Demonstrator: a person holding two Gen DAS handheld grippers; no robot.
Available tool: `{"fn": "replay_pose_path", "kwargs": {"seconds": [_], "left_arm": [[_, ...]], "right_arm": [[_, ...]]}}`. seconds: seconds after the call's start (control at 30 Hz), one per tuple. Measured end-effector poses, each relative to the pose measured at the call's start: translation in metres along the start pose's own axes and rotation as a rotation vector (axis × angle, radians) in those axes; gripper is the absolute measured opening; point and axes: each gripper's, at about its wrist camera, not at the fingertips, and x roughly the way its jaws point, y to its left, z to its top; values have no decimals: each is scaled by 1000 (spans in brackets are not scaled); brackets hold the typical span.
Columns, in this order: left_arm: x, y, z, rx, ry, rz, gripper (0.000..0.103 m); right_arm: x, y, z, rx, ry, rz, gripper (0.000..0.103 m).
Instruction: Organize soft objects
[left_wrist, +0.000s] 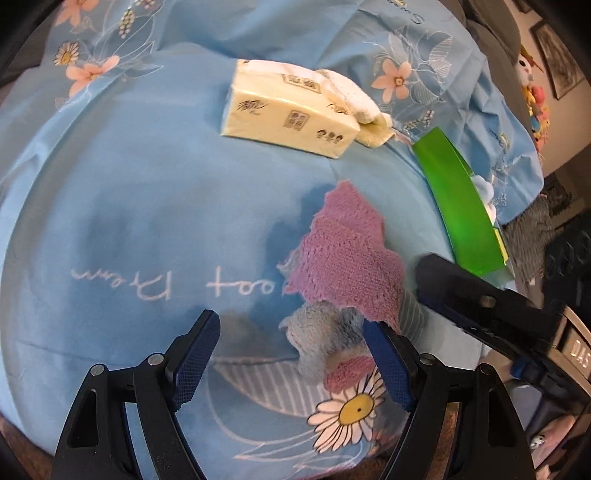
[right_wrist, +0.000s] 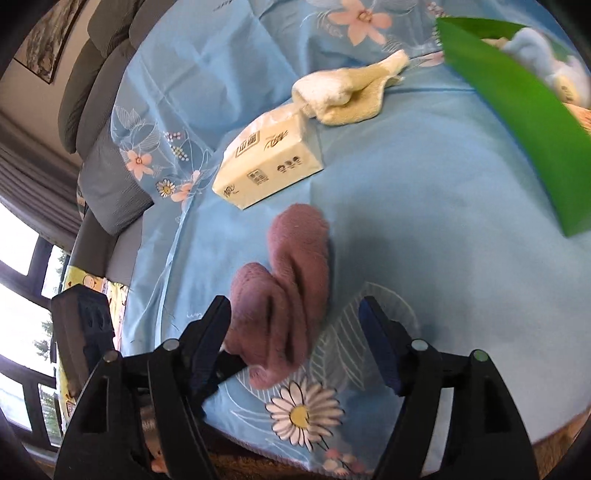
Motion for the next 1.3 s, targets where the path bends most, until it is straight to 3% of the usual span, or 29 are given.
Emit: {"fn": "replay_pose_path", "kwargs": {"seconds": [0.13,0.23,0.33,0.4,0.43,0.6,0.83,1.3], "left_arm": [[6,-2,5,-8,-7,-16,80],[11,-7,6,19,-11,-22,76],[15,-17,6,58,-14,-34,61],[19,-24,7,64,-1,-75,44],[21,-28,8,70,9,-93,42],[12,-53,11,157,-24,-120,42],[-6,-106,28,281,-84,-205,42],[8,-215,72,498,-103,-353,42]], "right_arm": [[30,-1,8,31,52,15,72],[42,1,7,28,73,35,52],[47,1,6,16,66,25,38],[44,-4,6,36,63,38,32],[43,-8,7,49,61,51,29],[18,-19,9,82,3,77,27],[-41,-23,22,94,-151,97,27],[-133,-59,63,140,-419,-34,29]]}}
